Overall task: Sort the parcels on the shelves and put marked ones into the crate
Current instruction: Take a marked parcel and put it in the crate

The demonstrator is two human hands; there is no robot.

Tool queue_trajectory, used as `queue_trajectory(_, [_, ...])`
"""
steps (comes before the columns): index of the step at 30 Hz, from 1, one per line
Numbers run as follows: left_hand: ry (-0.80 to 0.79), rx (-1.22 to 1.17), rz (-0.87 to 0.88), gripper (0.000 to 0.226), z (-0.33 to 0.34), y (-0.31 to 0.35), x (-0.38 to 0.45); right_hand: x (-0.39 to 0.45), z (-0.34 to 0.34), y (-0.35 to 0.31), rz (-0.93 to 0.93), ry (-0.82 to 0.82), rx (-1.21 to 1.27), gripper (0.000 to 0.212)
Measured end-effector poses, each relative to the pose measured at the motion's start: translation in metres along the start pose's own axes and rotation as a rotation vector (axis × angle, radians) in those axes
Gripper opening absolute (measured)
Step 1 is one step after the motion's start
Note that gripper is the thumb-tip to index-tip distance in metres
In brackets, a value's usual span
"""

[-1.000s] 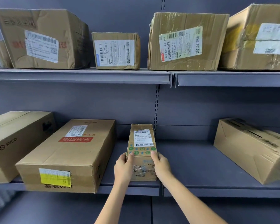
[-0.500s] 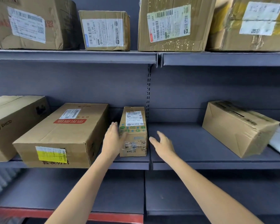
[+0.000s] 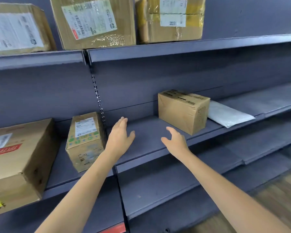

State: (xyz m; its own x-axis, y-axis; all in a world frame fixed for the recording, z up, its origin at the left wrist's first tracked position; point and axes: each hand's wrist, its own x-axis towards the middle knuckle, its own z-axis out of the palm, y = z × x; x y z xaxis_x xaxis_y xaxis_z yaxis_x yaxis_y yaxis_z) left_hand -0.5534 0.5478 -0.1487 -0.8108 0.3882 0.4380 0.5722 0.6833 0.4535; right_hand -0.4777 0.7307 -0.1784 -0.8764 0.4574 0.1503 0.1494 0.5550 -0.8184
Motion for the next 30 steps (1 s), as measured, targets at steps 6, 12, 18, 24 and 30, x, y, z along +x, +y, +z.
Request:
queue_trajectory(6, [-0.042,-0.043,0.020,0.056,0.054,0.054,0.017,0.021,-0.071,0.056,0.095,0.086,0.029,0.056])
queue_trajectory(12, [-0.055,-0.053,0.067,0.054,0.100,0.129,0.075,0.061,-0.130,0.108,0.138,0.103,0.114,0.049])
queue_trajectory(18, [-0.069,0.030,0.155,0.055,0.144,0.201,0.135,0.095,-0.163,0.155,0.213,0.053,0.177,0.050])
queue_trajectory(24, [-0.208,0.309,0.262,0.056,0.196,0.240,0.182,0.120,-0.156,0.182,0.208,-0.048,0.168,0.048])
queue_trajectory(30, [-0.375,0.537,0.190,0.064,0.225,0.245,0.203,0.129,-0.141,0.192,0.219,-0.089,0.176,0.014])
